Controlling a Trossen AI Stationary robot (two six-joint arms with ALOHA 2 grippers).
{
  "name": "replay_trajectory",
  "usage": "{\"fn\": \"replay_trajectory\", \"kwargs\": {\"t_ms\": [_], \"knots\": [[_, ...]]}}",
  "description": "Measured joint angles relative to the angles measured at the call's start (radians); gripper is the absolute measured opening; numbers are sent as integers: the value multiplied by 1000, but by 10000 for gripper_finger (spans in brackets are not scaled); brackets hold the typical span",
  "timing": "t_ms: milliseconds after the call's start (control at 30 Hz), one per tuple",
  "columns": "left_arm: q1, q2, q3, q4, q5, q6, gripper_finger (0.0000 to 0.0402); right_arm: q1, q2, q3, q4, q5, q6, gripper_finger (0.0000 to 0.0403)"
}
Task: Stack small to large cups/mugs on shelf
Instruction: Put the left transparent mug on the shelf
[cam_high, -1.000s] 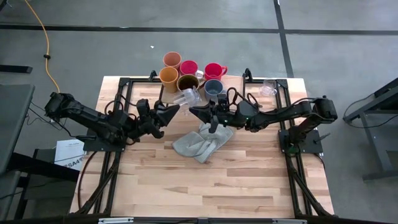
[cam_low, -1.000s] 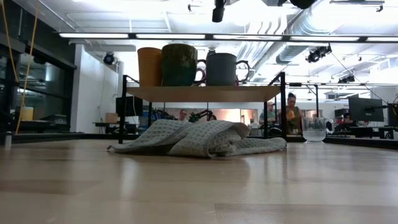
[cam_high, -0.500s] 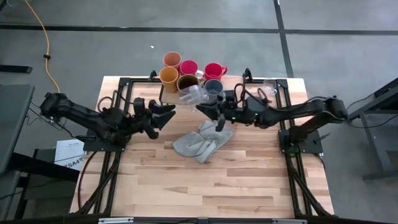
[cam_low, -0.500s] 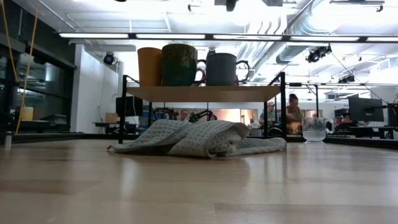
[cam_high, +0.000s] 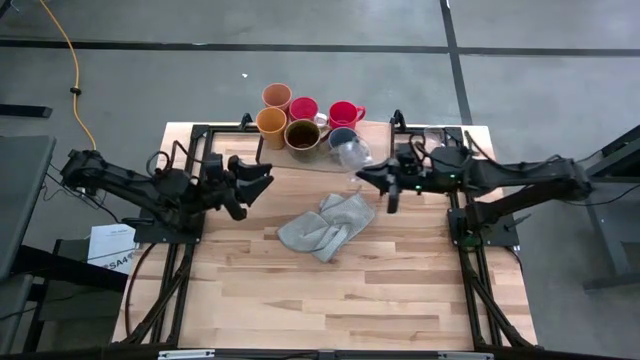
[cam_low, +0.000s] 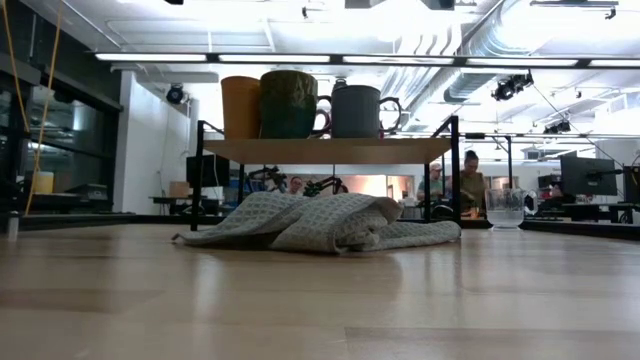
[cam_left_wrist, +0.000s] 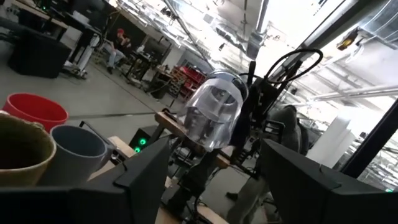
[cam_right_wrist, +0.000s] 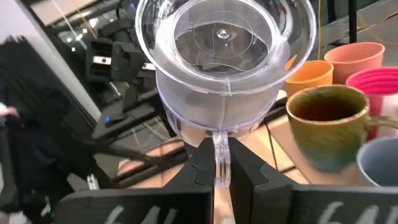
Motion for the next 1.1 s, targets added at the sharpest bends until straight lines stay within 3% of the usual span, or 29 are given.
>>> {"fn": "replay_trajectory", "kwargs": {"t_ms": [167, 500, 700, 967, 1100], "knots": [[0, 28, 1, 1, 0, 1, 241, 21, -83, 0, -183, 14, -17, 0], [0, 70, 1, -6, 0, 16, 241, 55, -224, 0, -537, 101, 115, 0], [0, 131, 104, -189, -1, 34, 241, 55, -229, 0, -631, 91, 161, 0], [0, 327, 323, -470, -1, 264, 241, 55, -214, 0, -628, 62, 165, 0], [0, 467, 419, -469, -4, 462, 241, 55, -217, 0, -627, 51, 183, 0]]}}
